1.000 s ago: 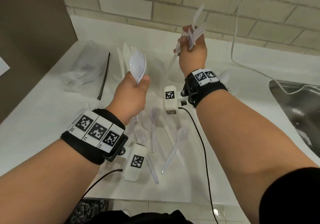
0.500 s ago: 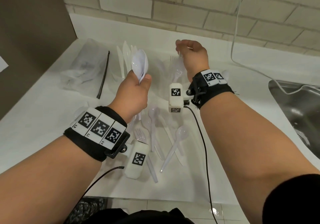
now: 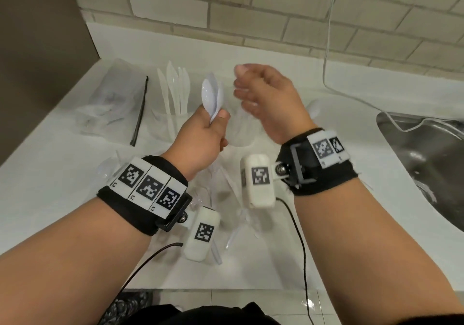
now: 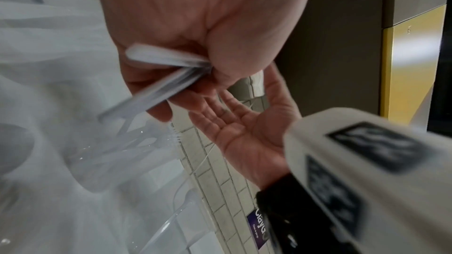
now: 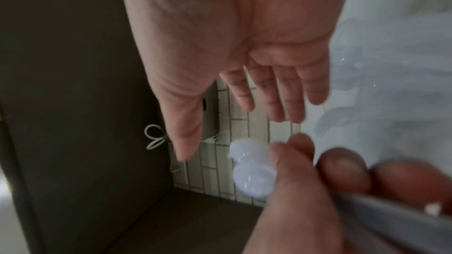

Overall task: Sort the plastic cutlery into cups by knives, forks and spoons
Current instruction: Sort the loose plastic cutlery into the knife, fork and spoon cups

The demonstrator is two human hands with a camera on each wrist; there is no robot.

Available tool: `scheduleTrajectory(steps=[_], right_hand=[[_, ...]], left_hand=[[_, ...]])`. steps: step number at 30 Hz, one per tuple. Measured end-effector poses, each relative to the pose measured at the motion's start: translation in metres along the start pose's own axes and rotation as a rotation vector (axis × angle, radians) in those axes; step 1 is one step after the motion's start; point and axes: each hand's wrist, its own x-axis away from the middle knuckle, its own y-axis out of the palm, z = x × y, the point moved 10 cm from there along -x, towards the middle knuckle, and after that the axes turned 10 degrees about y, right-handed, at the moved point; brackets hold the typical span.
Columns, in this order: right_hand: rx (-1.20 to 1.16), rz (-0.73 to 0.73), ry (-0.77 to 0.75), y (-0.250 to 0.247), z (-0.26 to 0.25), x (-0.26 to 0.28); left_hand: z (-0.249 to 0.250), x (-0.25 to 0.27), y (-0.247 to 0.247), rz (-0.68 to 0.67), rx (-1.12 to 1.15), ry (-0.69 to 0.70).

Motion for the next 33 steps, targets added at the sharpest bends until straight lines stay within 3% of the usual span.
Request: scheduleTrajectory(steps=[3,6,9,15,18,21,23,27,33], right_hand=[[0.046,-0.172,0.077,0.019,0.016,0.027],[0.259,-0.028,0.045,0.009,0.021,0.037],[0.456,0.118,-0.071,-0.007,0.015,0.039],[0.288,0.193,-0.090,-0.043,0.009,0.041],[0.166,0.337,-0.154,-0.087,-0.015,0.037],[0.362,0.639,-0.342,-0.140,-0.062,0.043],[0.542,0.755,-0.385,-0.154,-0.080,0.045],[0.663,0.690,-0.372,-0.146,-0.067,0.021],[0.989,0.520,-0.019,-0.135,-0.008,-0.026]], left_hand=[[0.005,-0.001,0.016,-0.116,-0.162,0.037],[0.005,0.001,0.035,-0.269,-0.448,0.112],[0.004,0.009,0.051,-0.368,-0.523,0.125],[0.015,0.024,0.068,-0.518,-0.477,0.114],[0.014,0.026,0.060,-0.475,-0.444,0.104],[0.014,0.023,0.030,-0.344,-0.465,0.095],[0.014,0.025,0.010,-0.298,-0.449,0.075],[0.006,0.034,-0.026,-0.236,-0.427,0.000],[-0.020,0.042,-0.070,-0.181,-0.529,-0.145]])
